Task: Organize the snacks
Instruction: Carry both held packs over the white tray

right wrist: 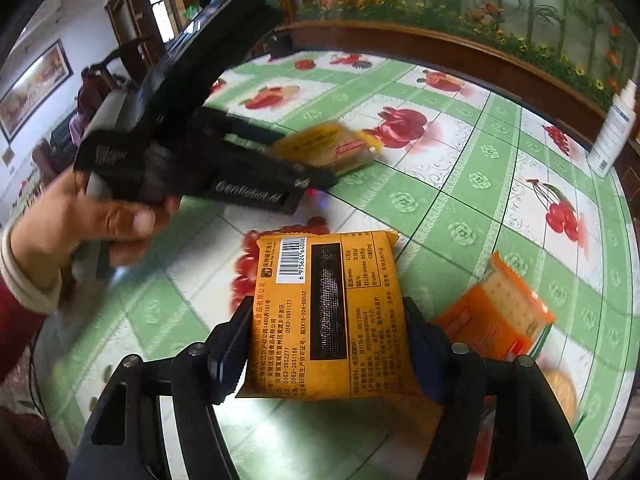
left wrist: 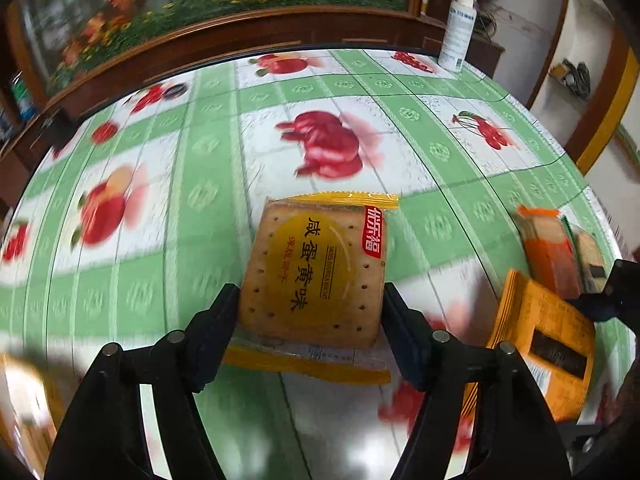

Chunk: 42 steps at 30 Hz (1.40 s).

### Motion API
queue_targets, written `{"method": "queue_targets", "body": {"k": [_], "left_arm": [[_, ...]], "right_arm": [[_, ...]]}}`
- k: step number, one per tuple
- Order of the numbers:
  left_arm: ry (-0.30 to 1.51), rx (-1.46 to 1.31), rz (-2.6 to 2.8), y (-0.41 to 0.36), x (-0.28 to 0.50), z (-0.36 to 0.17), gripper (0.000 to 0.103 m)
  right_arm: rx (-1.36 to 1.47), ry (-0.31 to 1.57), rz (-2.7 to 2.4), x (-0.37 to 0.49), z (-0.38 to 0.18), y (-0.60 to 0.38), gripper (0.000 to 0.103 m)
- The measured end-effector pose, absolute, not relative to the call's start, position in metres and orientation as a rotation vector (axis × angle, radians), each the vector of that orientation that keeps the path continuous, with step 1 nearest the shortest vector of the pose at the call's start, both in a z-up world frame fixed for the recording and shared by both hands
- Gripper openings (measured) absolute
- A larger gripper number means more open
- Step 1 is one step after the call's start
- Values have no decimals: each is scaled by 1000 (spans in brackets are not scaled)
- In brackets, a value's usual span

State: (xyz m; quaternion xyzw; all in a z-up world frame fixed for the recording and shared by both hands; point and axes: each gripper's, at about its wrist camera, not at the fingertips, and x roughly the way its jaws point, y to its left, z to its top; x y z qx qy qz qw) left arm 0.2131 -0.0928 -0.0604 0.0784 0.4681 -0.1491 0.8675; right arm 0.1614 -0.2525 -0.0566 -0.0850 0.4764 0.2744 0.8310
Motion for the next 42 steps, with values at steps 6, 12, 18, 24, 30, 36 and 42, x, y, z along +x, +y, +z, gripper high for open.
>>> {"method": "queue_targets", "body": {"k": [6, 12, 18, 24, 30, 36, 42], "left_arm": [[927, 84, -250, -67, 151, -51, 69], [858, 66, -178, -46, 91, -31, 69], [770, 85, -117, -25, 33, -3, 69], [712, 79, -33, 3, 1, 10, 69], [687, 48, 75, 44, -14, 10, 69], [686, 19, 129, 68, -20, 8, 69], [675, 5, 154, 81, -27, 9, 69]], "right_arm": [[-93, 966, 544, 126, -44, -257, 71], [-25, 932, 528, 89, -39, -263, 71], [72, 856, 555, 47, -33, -263, 71], [136, 825, 589, 31, -32, -244, 71], [145, 808, 665, 25, -29, -210, 70], [122, 816, 735, 24, -31, -169, 70], [95, 824, 778, 22, -30, -140, 70]]}}
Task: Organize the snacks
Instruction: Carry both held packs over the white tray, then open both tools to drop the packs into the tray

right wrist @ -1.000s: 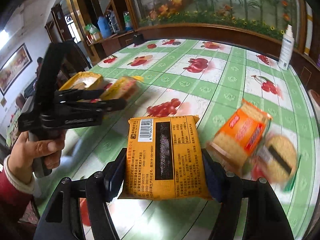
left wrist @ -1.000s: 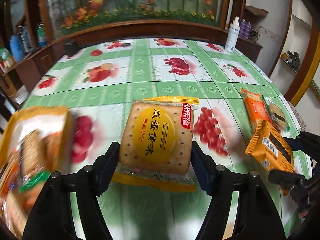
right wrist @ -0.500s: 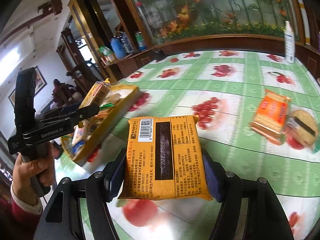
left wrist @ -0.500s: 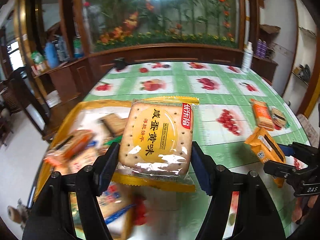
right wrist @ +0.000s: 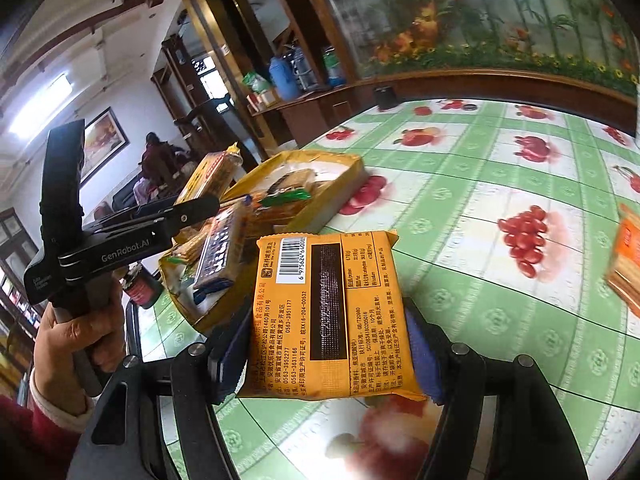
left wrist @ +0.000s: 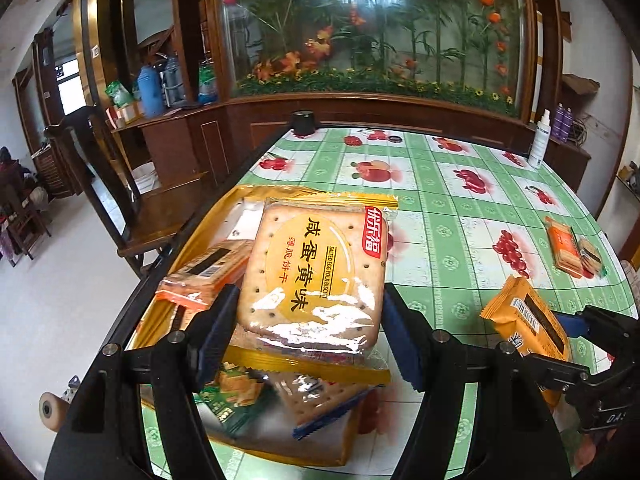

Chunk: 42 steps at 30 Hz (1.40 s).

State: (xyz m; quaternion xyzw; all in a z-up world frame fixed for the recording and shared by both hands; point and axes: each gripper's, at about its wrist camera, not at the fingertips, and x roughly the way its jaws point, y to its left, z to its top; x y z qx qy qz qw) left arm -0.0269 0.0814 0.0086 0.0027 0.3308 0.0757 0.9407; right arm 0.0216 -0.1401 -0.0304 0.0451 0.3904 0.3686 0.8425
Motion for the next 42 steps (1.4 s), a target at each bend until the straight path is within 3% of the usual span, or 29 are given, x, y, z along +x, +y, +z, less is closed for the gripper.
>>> {"method": "queue_targets", "body": {"k": [17, 42], "left_arm": [[689, -96, 234, 141, -37, 2, 69], [780, -100, 260, 169, -9, -24, 70]], "right_arm": [[169, 825, 826, 37, -19, -110, 70], [43, 928, 746, 161, -37, 72, 70]]}}
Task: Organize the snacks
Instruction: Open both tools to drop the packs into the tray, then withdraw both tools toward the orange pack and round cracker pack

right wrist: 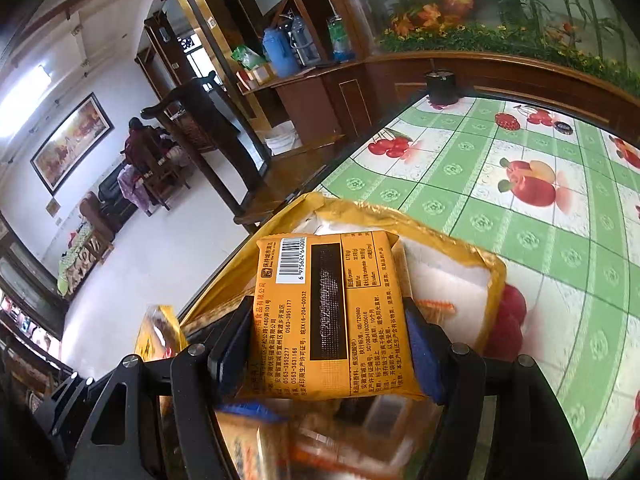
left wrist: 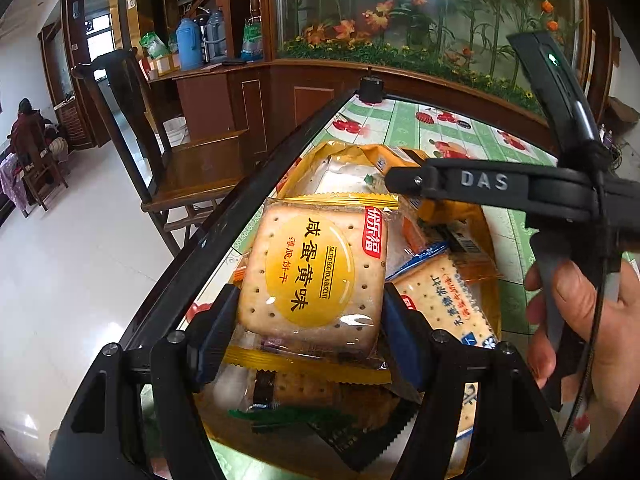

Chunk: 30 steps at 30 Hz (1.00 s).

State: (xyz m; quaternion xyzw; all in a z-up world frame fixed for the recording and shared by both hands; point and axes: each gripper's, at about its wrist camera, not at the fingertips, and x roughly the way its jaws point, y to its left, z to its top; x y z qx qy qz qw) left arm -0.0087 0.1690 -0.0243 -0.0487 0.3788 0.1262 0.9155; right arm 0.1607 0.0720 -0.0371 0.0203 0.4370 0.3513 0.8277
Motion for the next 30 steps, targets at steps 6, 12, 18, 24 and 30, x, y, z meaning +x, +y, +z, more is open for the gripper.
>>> {"method": "queue_targets", "body": {"k": [6, 12, 18, 24, 30], "left_arm": [[786, -91, 264, 167, -5, -22, 70], [788, -123, 273, 169, -9, -17, 83], [758, -95, 315, 163, -15, -2, 89], [717, -56, 339, 148, -22, 13, 101], [686, -31, 307, 125, -25, 25, 102]], "right_arm": [[48, 939, 748, 172, -41, 80, 75], [115, 918, 750, 166, -33, 63, 87], [203, 874, 727, 149, -16, 16, 87], [277, 827, 667, 124, -5, -52, 88], [313, 807, 577, 103, -8, -120, 90]]}}
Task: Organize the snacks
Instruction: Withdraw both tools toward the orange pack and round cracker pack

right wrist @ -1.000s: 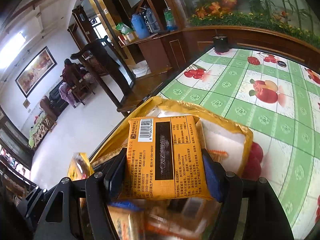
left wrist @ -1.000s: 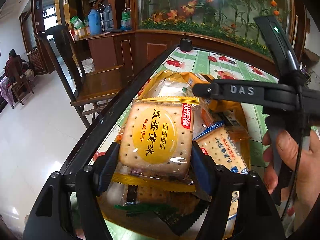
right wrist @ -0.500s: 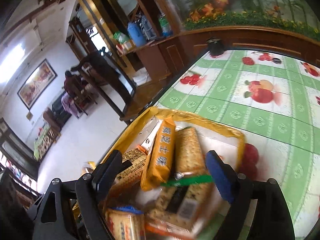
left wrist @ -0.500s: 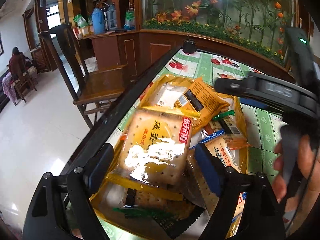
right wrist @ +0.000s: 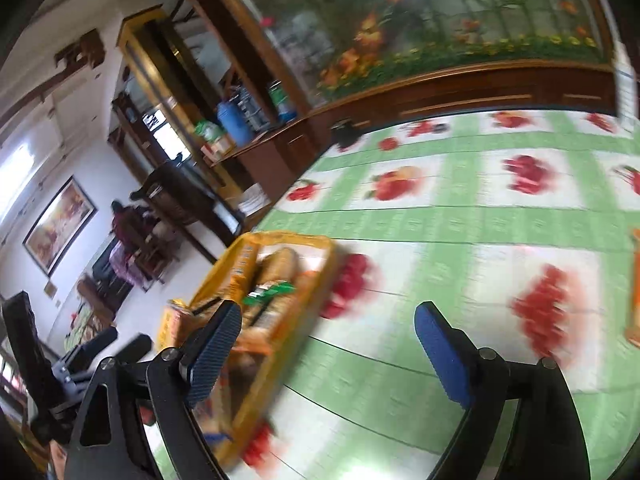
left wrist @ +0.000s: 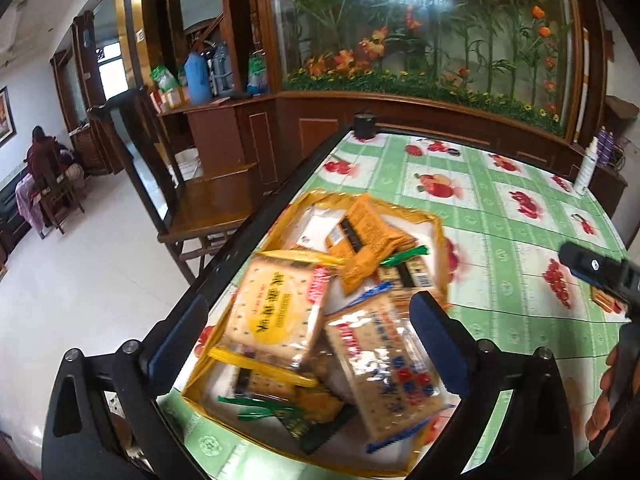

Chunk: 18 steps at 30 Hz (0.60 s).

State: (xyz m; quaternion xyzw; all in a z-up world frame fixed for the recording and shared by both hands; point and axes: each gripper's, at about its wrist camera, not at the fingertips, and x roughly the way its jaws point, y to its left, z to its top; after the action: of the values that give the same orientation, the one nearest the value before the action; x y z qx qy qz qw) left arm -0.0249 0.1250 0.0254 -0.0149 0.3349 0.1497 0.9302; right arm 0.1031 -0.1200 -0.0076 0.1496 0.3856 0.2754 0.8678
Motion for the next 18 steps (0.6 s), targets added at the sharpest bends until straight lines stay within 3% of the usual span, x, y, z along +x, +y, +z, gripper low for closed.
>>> {"method": "queue_targets", "body": {"k": [18], "left_arm": [[665, 45, 138, 41, -21, 36, 102]], "right_arm": [[470, 786, 256, 60, -44, -312, 91]]}}
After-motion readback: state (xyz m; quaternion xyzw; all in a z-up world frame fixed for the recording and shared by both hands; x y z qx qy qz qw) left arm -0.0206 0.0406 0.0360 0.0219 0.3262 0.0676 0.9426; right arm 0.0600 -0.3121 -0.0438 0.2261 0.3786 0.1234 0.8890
